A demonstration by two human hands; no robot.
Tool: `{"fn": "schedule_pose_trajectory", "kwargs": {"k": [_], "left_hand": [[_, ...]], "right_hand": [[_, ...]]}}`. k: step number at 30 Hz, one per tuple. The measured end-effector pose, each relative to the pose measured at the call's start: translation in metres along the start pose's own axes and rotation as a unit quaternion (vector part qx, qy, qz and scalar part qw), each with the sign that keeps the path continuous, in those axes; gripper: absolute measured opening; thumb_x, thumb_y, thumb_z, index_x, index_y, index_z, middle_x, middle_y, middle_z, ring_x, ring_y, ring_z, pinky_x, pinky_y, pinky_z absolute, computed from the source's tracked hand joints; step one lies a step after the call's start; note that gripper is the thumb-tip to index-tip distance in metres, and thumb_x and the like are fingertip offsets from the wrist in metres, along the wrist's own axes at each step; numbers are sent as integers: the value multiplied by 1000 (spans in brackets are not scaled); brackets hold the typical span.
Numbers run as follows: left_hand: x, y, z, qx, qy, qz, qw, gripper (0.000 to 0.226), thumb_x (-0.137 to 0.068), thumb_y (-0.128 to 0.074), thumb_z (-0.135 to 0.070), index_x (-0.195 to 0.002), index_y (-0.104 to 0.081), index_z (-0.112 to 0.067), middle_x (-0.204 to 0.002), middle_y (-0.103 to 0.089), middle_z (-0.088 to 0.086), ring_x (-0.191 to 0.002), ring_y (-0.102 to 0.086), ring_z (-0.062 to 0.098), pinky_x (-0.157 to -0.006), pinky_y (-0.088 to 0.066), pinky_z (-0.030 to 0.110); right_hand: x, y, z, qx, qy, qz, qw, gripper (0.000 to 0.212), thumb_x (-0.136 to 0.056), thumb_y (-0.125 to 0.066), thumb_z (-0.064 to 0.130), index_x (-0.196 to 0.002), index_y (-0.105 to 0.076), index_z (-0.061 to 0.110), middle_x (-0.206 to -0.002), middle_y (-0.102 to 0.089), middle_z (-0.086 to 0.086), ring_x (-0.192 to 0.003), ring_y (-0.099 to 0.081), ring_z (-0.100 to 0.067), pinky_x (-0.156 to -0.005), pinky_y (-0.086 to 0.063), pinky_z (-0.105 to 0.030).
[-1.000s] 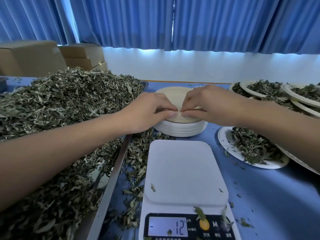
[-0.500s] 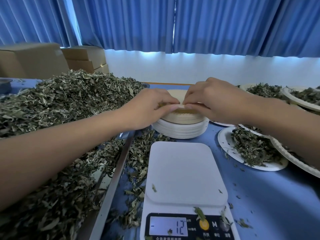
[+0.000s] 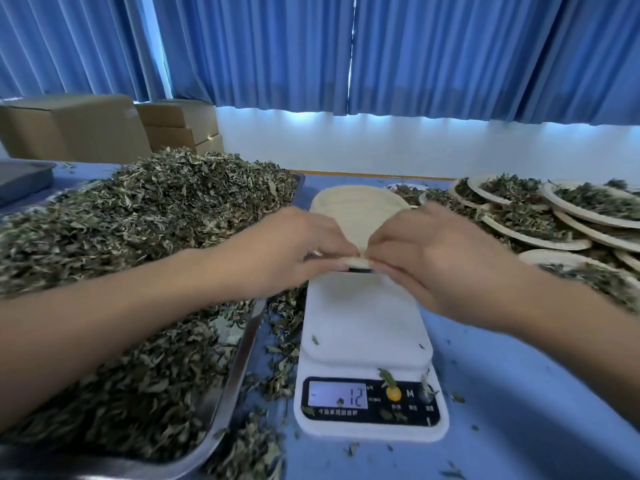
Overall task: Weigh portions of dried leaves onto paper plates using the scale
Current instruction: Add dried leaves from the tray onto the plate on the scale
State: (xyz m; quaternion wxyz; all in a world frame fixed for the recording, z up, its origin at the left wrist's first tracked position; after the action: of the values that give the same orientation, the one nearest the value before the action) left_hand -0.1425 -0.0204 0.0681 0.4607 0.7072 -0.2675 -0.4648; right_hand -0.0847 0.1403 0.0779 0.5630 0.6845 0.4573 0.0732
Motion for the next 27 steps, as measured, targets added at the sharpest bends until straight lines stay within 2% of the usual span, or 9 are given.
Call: {"fn": "schedule_pose_trajectory", "kwargs": {"k": [2,5,9,11,14,18,21,24,27], "left_hand": [[16,-6,-13,5,-14,26,1000,22,-95,-71,-22,-116,-75,-21,-108,-73,-8,-99,-66,9,-90,-52,38],[33,-16,-24,56,-5,56,997,23,-94,-72,-28,-117,-75,-24,-110,-72,-13,-101,-65,4,-91,-52,34],[50,-19,-26,129,55,22,990,29,-96,-65,-44,-115,-76,-26,-112,-72,-18,-107,-66,0,-94,-53,28],[57,-13,-15,125,107,-61,985,30,-98,-58,-45,-113,-76,-25,-111,-72,-19,-105,-66,-2,-95,-53,28],[65,-3,19,74,245,-144,956,25,-102,-54,-26,-120,-72,-25,-117,-71,-13,-101,-63,-3,-98,-51,30],[82,-20,68,18,409,-4,912,33,-105,-48,-28,-136,-60,-23,-129,-66,2,-104,-68,29,-94,-54,41],[90,-34,74,-57,402,79,910,35,-106,-43,-36,-133,-62,-24,-125,-64,4,-109,-63,29,-97,-50,50],[87,-34,68,-63,360,49,930,29,-104,-47,-26,-122,-67,-16,-119,-63,10,-100,-64,30,-90,-53,47],[87,-30,62,-84,351,39,932,25,-104,-45,-26,-103,-69,-18,-107,-62,5,-94,-61,26,-93,-50,49]], "right_hand": [[18,-3,22,-16,8,-25,1000,15,-95,-71,20,-102,-78,10,-99,-73,-6,-88,-69,-31,-78,-54,-43],[42,-7,36,-62,-14,-78,995,25,-100,-58,28,-105,-78,13,-106,-72,-1,-99,-69,-25,-84,-52,-43],[73,-9,23,-131,-177,-226,949,24,-100,-55,16,-102,-75,3,-107,-69,-8,-103,-64,-26,-92,-48,-37],[89,-14,11,-162,-289,-253,909,23,-102,-54,16,-87,-69,5,-88,-65,-4,-84,-58,-19,-78,-44,-30],[107,-28,-5,-200,-408,-212,865,38,-102,-57,19,-65,-50,10,-55,-46,1,-55,-41,-19,-56,-35,-39],[113,-43,-7,-199,-415,-131,878,48,-100,-58,21,-57,-40,11,-45,-38,-1,-46,-34,-22,-51,-40,-41],[113,-50,-6,-182,-411,-98,888,48,-98,-57,25,-55,-39,14,-44,-42,-2,-46,-44,-28,-50,-43,-41],[114,-52,-5,-162,-405,-85,896,49,-97,-59,27,-54,-37,16,-44,-41,-2,-47,-44,-28,-47,-37,-37],[115,-54,-5,-158,-401,-83,899,50,-97,-60,27,-54,-35,16,-43,-40,-1,-46,-42,-26,-46,-31,-32]]}}
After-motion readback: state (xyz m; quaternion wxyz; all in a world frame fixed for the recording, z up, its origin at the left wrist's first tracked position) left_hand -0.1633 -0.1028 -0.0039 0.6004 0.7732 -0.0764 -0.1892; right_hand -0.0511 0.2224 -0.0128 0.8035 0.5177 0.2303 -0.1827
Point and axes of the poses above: each hand's wrist, its own x-axis away from the middle knuckle, its own y-axis out of the back of the hand, z = x × y, the point moved 5 cm from there along -x, towards the middle knuckle
